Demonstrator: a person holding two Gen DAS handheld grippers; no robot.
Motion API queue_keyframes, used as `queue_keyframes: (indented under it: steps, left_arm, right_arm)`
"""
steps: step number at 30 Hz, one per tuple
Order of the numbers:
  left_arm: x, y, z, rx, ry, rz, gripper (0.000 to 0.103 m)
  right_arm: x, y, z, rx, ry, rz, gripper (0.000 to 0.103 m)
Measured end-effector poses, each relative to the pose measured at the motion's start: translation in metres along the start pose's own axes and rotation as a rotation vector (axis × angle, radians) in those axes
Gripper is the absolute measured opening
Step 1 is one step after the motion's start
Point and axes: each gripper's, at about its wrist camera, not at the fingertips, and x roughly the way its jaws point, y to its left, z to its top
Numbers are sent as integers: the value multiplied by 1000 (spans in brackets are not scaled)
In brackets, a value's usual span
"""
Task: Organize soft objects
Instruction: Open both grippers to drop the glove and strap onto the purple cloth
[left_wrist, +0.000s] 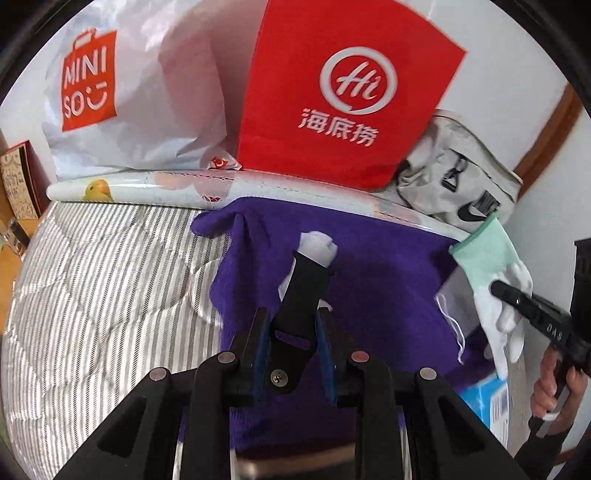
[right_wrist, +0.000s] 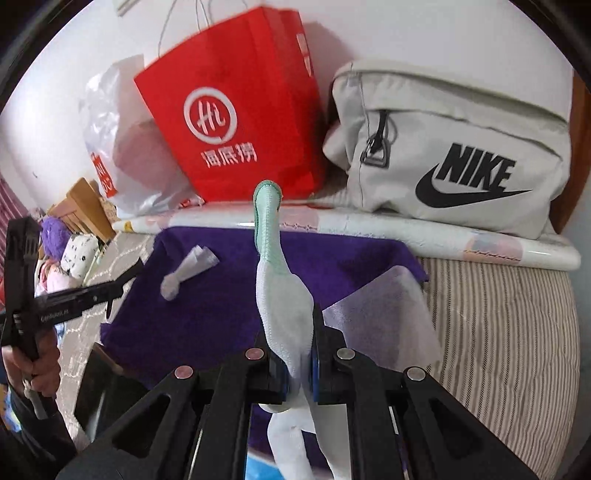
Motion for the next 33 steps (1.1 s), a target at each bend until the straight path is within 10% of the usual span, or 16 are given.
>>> queue_keyframes:
  steps: [19,24,33]
  left_arm:
    - [51,-1,12,-19,100,46,28]
    - [49,-1,10,-24,124,39,40]
    - [-3,-7,-11,38,29,48,48]
  right_arm:
    - [65,-11,1,-18,176,-21,12]
    - [62,-5,-1,-55,178,-43,59]
    - [25,-4,-5,-53,113,-99,62]
